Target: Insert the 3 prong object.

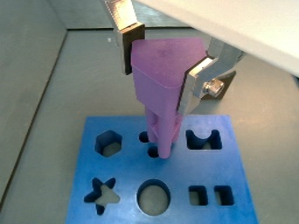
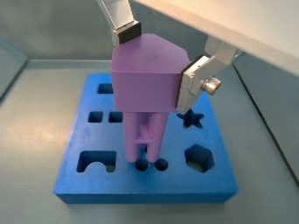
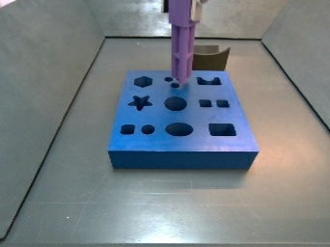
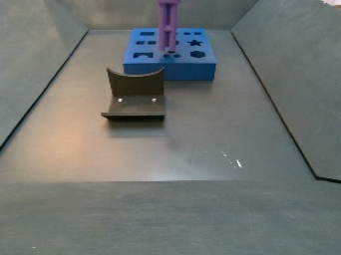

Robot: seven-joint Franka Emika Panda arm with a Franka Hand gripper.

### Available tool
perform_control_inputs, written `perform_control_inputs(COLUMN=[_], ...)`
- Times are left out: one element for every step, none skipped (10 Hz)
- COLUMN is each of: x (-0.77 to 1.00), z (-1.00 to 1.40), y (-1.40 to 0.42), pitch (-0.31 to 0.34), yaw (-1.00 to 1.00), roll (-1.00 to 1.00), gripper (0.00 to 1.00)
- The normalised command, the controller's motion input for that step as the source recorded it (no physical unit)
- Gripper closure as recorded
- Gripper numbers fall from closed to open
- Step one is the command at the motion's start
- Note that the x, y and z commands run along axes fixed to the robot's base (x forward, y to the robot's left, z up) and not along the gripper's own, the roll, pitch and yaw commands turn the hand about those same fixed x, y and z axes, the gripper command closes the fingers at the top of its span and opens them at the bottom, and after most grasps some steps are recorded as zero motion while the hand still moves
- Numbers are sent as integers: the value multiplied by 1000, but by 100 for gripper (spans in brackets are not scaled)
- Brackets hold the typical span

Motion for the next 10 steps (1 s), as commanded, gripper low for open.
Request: perform_control_inputs(x=[-11,-183,-180,-163,-29,0,0,-26,-60,-26], z=[-71,-29,-83,-126,-137,-151,-143,-131,-169,-186], y=[0,0,14,6,31,63,74,111,103,94], pitch=[41,0,0,0,0,0,0,0,0,0], yaw=[-166,-123,-151,0,0,0,0,0,14,14], roll=[11,29,0,0,0,0,0,0,0,0], gripper=[100,100,100,100,100,100,100,100,100,100])
